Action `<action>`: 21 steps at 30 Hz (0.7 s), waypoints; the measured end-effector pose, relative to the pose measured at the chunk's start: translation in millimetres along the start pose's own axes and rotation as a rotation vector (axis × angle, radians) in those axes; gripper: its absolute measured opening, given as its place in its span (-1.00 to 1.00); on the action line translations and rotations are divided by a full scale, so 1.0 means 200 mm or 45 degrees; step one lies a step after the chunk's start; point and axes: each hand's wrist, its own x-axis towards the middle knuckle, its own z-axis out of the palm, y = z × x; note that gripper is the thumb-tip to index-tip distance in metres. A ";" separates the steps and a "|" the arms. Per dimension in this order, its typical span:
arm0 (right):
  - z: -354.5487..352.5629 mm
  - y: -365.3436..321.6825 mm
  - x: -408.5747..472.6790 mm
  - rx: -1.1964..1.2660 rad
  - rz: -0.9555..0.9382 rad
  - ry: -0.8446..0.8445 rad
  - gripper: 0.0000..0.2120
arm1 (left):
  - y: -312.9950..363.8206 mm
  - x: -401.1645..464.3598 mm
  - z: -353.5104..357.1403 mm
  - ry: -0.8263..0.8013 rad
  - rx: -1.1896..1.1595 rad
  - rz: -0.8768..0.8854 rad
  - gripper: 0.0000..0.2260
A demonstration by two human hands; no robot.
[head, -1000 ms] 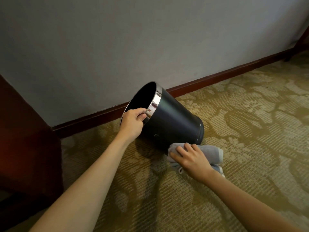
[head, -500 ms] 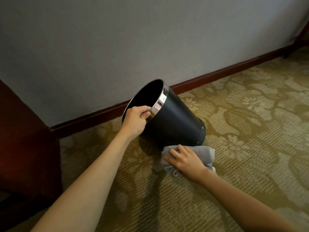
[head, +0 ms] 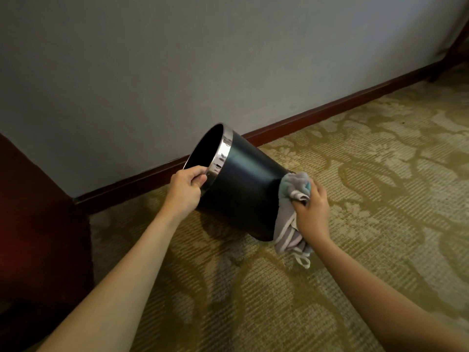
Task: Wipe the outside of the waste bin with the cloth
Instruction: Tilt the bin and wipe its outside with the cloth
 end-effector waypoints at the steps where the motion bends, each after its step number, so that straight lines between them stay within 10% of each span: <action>1: -0.01 0.03 -0.01 0.010 0.074 0.002 -0.57 | 0.00 0.00 0.00 -0.001 0.003 -0.007 -0.71; 21: -0.01 -0.34 0.21 -0.133 -0.001 -0.153 -0.53 | -0.05 -0.03 -0.06 -0.142 0.050 0.039 -0.68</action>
